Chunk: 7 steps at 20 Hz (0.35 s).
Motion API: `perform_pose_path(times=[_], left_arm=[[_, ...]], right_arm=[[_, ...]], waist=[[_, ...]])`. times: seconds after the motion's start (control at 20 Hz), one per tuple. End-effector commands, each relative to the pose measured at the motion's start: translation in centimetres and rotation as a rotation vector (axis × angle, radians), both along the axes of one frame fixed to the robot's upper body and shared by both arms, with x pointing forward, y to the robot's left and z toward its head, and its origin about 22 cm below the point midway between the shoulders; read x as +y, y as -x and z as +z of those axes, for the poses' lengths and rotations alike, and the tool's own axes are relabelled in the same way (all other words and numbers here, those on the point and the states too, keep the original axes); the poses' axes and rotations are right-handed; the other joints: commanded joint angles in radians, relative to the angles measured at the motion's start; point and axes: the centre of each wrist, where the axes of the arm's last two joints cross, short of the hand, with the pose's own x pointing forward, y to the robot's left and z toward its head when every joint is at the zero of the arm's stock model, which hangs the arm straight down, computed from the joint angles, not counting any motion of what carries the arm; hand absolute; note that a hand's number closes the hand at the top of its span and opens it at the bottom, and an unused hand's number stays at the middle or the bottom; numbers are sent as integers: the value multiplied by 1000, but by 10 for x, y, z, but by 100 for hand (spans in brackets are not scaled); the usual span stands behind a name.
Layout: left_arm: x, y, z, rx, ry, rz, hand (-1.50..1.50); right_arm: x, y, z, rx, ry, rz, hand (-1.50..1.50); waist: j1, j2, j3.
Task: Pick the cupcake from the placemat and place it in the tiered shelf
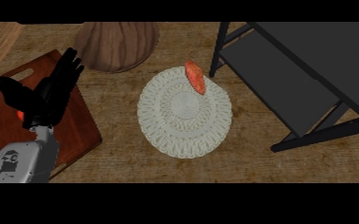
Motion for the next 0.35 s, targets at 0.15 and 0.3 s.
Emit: perform_pose_path(times=[0.15,0.3], left_arm=[[-13,-2,-4,5,-5,-21,0],[5,-6,-4,3,19,-6,0]], right_arm=[[-38,43,5,-67,100,105,-150],[-37,64,2,-65,152,149,-150]], waist=[[10,3,0],[6,2,0]])
